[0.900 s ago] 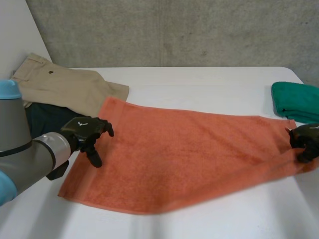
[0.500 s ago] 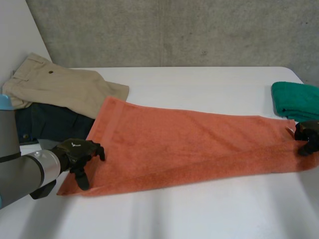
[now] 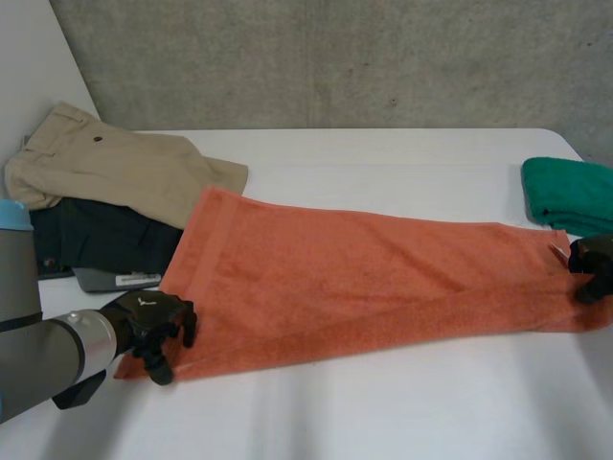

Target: Fold the laundry.

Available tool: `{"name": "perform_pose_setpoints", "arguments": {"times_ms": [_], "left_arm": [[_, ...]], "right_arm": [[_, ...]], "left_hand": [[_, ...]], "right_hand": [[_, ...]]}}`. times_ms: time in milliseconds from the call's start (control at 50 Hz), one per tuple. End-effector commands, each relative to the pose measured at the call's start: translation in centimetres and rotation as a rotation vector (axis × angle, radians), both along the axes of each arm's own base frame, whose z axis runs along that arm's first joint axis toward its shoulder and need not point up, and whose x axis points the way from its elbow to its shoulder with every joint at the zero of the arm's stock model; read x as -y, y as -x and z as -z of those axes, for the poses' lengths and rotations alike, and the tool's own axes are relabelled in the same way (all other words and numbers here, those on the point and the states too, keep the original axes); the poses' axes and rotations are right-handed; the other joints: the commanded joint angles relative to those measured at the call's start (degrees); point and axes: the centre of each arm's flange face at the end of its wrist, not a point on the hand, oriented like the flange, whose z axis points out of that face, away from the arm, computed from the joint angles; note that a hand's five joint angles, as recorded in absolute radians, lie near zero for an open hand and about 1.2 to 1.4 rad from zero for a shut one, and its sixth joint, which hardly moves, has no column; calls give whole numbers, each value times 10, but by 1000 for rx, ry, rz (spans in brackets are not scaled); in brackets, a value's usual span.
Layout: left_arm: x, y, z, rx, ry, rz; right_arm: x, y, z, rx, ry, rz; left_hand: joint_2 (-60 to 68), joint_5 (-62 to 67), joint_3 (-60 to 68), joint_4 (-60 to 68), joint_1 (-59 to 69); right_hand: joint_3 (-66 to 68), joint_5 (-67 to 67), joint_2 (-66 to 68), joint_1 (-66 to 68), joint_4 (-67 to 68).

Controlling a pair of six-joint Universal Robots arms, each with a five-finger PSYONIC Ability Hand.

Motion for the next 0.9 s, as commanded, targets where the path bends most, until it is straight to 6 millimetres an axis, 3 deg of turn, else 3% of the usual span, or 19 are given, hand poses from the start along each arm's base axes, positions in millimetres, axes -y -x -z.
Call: {"name": "perform_pose_setpoints", "arguments": {"times_ms": [20,120,260,360,400,460,560,580,600,660,680,740,760,820,900], "left_arm": [[-12,-1,-7,-6,-13,0],[-19,2,-4,11,-16,14],[-13,2,9,57,2,-2],[-8,8,21,84,32,24],[-5,11,25,93,51,27],[1,13,32,124,81,20],[4,15,25,126,102,15],[5,15,20,120,113,19],[6,15,0,95,161,23],[4,12,-37,57,234,26],[3,9,-59,39,281,19],[0,4,-94,15,355,9],[-4,1,-113,5,393,3],[-19,0,-141,-17,437,23],[-27,4,-143,-5,416,73]], "right_arm": [[1,0,1,-3,4,8],[3,1,0,3,9,23],[4,3,-2,12,16,37],[5,7,-4,33,17,58],[5,7,-6,39,20,60],[4,6,-10,44,19,64],[-2,5,-21,44,11,51],[-4,4,-24,42,9,40],[-9,2,-31,29,6,12],[-19,-4,-46,-17,8,-75],[-27,-8,-56,-65,11,-154],[-42,-10,-68,-158,-10,-268],[-53,-11,-74,-223,-39,-345],[-76,-11,-78,-344,-139,-512],[-89,-10,-77,-443,-213,-671]], "left_hand": [[33,36,32,38,32],[33,36,32,38,32],[94,96,93,98,92],[374,376,373,378,372],[431,434,431,436,430],[432,434,431,436,430],[432,434,431,436,430],[432,434,431,436,430],[432,434,431,436,430],[432,434,431,436,430],[432,434,431,436,430],[432,434,431,436,430],[432,434,431,436,430],[432,434,431,436,430],[432,434,431,436,430]], "right_hand": [[118,136,127,153,115],[118,136,127,153,115],[118,136,127,153,115],[118,136,127,153,115],[118,136,127,153,115],[118,136,127,153,115],[118,136,127,153,115],[118,136,127,153,115],[118,136,127,153,115],[118,136,127,153,115],[118,136,127,153,115],[118,136,127,153,115],[118,136,127,153,115],[118,136,127,153,115],[118,136,127,153,115]]}}
